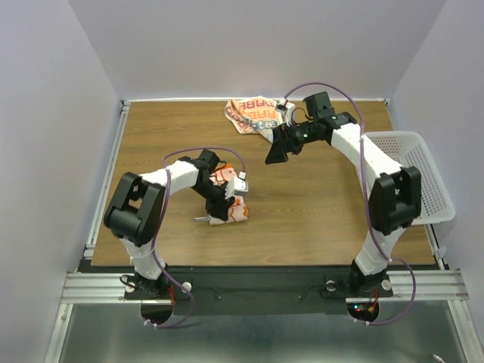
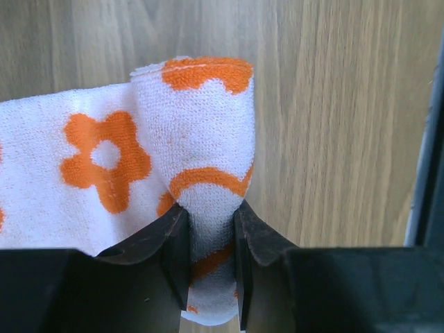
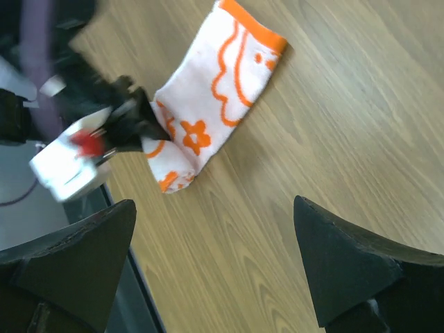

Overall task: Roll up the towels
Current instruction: Roll the towel

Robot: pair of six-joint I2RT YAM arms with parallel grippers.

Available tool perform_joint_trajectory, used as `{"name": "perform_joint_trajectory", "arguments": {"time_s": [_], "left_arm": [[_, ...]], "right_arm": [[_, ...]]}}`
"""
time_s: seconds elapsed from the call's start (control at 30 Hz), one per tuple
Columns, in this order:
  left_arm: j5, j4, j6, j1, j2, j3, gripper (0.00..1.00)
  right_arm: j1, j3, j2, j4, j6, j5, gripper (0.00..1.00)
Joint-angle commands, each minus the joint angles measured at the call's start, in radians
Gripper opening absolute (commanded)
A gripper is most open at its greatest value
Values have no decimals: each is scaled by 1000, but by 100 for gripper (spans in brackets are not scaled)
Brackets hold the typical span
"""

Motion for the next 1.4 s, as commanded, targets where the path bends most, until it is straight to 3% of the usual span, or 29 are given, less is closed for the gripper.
{"name": "perform_joint_trajectory", "arguments": {"time_s": [0.0, 0.27, 0.5, 0.63, 0.93, 1.07, 1.13, 1.17, 1.27, 1.37], "left_arm": [[126, -262, 105, 82, 192, 155, 25], [210, -490, 234, 165, 462, 339, 26], [221, -543, 268, 188, 524, 398, 29], [204, -546, 271, 191, 535, 405, 30], [201, -563, 271, 199, 556, 450, 31], [206, -569, 269, 207, 558, 470, 34], [210, -567, 268, 210, 552, 473, 35], [212, -566, 269, 211, 544, 476, 36], [223, -547, 263, 222, 513, 473, 41], [223, -505, 236, 236, 423, 459, 50]], "right_arm": [[45, -79, -148, 62, -69, 94, 100], [394, -251, -293, 96, -258, 459, 100], [567, -433, -265, 361, -388, 640, 100], [608, -484, -207, 504, -466, 651, 100], [632, -466, -75, 582, -552, 602, 97], [633, -481, -47, 584, -562, 537, 86], [633, -481, -32, 584, -560, 502, 64], [632, -481, -18, 582, -554, 488, 48], [632, -476, -1, 573, -517, 468, 30], [630, -453, 15, 516, -477, 431, 3]]}}
